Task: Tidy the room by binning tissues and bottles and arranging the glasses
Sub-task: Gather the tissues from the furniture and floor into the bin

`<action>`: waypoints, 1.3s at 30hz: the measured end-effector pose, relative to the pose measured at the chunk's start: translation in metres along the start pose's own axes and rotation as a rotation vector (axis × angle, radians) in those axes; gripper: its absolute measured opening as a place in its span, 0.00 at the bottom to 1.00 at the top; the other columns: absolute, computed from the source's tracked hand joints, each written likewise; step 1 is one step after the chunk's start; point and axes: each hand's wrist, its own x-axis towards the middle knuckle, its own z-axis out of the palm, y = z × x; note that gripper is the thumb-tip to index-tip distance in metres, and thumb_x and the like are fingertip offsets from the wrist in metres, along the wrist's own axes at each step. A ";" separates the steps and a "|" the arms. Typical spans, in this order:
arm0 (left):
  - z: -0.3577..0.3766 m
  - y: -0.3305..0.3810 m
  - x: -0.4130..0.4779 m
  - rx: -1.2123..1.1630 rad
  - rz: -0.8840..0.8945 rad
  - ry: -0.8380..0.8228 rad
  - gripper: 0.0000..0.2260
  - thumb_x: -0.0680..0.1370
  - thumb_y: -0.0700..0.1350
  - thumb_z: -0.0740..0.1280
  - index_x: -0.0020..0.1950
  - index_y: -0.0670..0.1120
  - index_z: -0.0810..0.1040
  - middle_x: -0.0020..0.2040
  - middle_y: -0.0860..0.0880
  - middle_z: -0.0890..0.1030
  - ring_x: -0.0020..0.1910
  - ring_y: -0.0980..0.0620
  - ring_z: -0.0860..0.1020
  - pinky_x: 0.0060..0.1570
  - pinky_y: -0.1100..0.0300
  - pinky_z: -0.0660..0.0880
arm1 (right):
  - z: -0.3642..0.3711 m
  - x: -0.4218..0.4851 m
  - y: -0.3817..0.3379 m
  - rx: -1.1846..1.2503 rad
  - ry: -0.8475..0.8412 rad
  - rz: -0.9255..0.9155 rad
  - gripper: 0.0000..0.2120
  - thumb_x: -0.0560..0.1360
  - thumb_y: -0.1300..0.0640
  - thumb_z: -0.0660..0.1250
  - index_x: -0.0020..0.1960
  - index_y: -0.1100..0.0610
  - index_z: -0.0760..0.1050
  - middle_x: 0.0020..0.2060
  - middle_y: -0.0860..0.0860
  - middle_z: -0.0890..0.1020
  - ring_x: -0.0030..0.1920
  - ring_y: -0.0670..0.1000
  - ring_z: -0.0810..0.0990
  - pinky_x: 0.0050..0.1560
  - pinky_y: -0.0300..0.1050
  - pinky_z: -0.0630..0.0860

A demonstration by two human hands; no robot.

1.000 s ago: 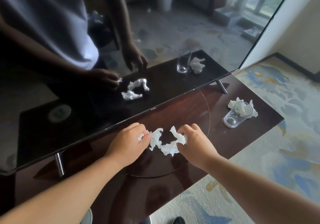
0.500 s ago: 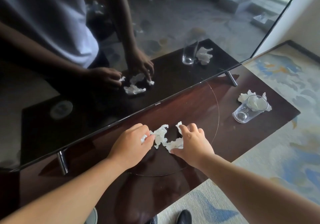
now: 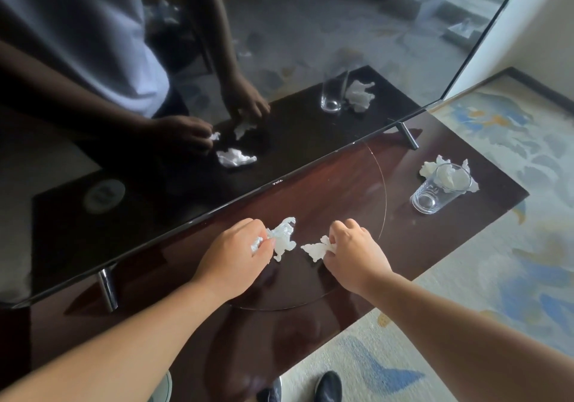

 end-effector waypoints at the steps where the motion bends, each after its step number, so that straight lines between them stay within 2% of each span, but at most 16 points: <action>1: -0.001 0.002 0.000 0.001 -0.006 -0.001 0.09 0.77 0.45 0.66 0.38 0.47 0.71 0.36 0.56 0.73 0.37 0.52 0.72 0.37 0.54 0.70 | -0.003 -0.002 0.002 0.007 0.005 0.004 0.05 0.75 0.57 0.61 0.50 0.54 0.67 0.48 0.49 0.69 0.51 0.55 0.70 0.48 0.47 0.72; 4: -0.003 0.008 0.000 -0.002 -0.019 -0.011 0.06 0.78 0.46 0.64 0.42 0.50 0.70 0.38 0.58 0.74 0.41 0.50 0.74 0.40 0.54 0.72 | -0.015 -0.010 0.004 0.034 0.032 0.012 0.05 0.73 0.57 0.61 0.46 0.53 0.66 0.45 0.48 0.69 0.45 0.54 0.70 0.42 0.45 0.67; 6: -0.006 0.012 0.001 -0.007 -0.034 -0.022 0.02 0.78 0.46 0.62 0.50 0.52 0.72 0.46 0.60 0.77 0.47 0.51 0.76 0.45 0.55 0.73 | -0.023 -0.017 0.004 0.053 0.052 0.015 0.05 0.73 0.58 0.61 0.45 0.52 0.64 0.44 0.48 0.71 0.41 0.53 0.71 0.40 0.43 0.64; 8: -0.007 0.015 0.002 -0.020 -0.030 -0.030 0.09 0.78 0.45 0.62 0.58 0.52 0.73 0.55 0.62 0.76 0.52 0.55 0.75 0.50 0.58 0.72 | -0.032 -0.025 0.004 0.080 0.067 0.010 0.06 0.73 0.59 0.60 0.46 0.52 0.64 0.44 0.48 0.73 0.39 0.53 0.72 0.38 0.44 0.65; 9: -0.006 0.016 0.004 -0.020 -0.024 -0.032 0.10 0.78 0.44 0.62 0.58 0.52 0.74 0.56 0.62 0.76 0.52 0.56 0.75 0.50 0.59 0.72 | -0.035 -0.029 0.004 0.098 0.077 -0.005 0.06 0.74 0.60 0.59 0.48 0.51 0.65 0.45 0.48 0.74 0.39 0.53 0.73 0.38 0.44 0.66; 12: -0.005 0.022 0.010 -0.012 -0.035 -0.027 0.06 0.77 0.43 0.62 0.49 0.53 0.77 0.50 0.58 0.78 0.48 0.54 0.76 0.47 0.59 0.72 | -0.044 -0.036 0.005 0.112 0.104 -0.069 0.12 0.75 0.62 0.58 0.54 0.49 0.72 0.48 0.46 0.73 0.40 0.51 0.75 0.38 0.42 0.68; 15: -0.002 0.028 0.016 -0.021 -0.041 -0.007 0.04 0.77 0.45 0.63 0.43 0.51 0.75 0.45 0.55 0.75 0.43 0.54 0.75 0.43 0.57 0.72 | -0.052 -0.038 0.007 0.101 0.127 -0.093 0.11 0.76 0.61 0.59 0.50 0.50 0.77 0.45 0.44 0.70 0.36 0.46 0.72 0.32 0.33 0.63; 17: 0.001 0.030 0.020 -0.012 -0.065 -0.015 0.05 0.76 0.48 0.64 0.42 0.49 0.74 0.45 0.54 0.73 0.40 0.54 0.75 0.40 0.57 0.71 | -0.053 -0.040 0.009 0.124 0.149 -0.077 0.09 0.75 0.60 0.60 0.47 0.51 0.77 0.43 0.43 0.69 0.37 0.47 0.73 0.32 0.33 0.63; 20: 0.011 0.029 0.026 0.056 -0.077 -0.067 0.07 0.75 0.49 0.66 0.42 0.48 0.70 0.46 0.53 0.70 0.41 0.50 0.74 0.38 0.57 0.68 | -0.053 -0.042 0.010 0.160 0.176 -0.048 0.02 0.74 0.53 0.63 0.44 0.50 0.75 0.42 0.44 0.69 0.38 0.48 0.75 0.34 0.38 0.68; 24: 0.029 0.026 0.031 0.250 -0.038 -0.153 0.11 0.75 0.51 0.67 0.44 0.50 0.66 0.54 0.54 0.69 0.53 0.49 0.72 0.45 0.56 0.69 | -0.049 -0.042 0.015 0.161 0.176 -0.015 0.10 0.73 0.45 0.67 0.43 0.51 0.75 0.41 0.45 0.69 0.36 0.46 0.73 0.39 0.42 0.72; 27: 0.040 0.025 0.033 0.327 -0.020 -0.195 0.08 0.76 0.51 0.66 0.51 0.51 0.69 0.59 0.55 0.68 0.56 0.50 0.70 0.47 0.56 0.70 | -0.046 -0.040 0.018 0.154 0.170 0.003 0.06 0.74 0.49 0.67 0.42 0.50 0.73 0.41 0.45 0.69 0.34 0.45 0.71 0.38 0.41 0.68; 34: 0.054 0.015 0.036 0.435 -0.012 -0.223 0.11 0.79 0.49 0.62 0.60 0.52 0.70 0.60 0.54 0.68 0.58 0.50 0.69 0.45 0.57 0.69 | -0.041 -0.037 0.023 0.179 0.192 0.000 0.03 0.75 0.54 0.64 0.43 0.51 0.76 0.43 0.46 0.71 0.38 0.49 0.74 0.42 0.45 0.75; 39: 0.055 0.013 0.036 0.472 -0.025 -0.234 0.03 0.78 0.45 0.60 0.52 0.49 0.69 0.52 0.51 0.71 0.54 0.48 0.72 0.41 0.56 0.68 | -0.041 -0.037 0.024 0.180 0.188 0.000 0.03 0.75 0.55 0.64 0.45 0.52 0.76 0.43 0.45 0.71 0.38 0.48 0.74 0.41 0.45 0.75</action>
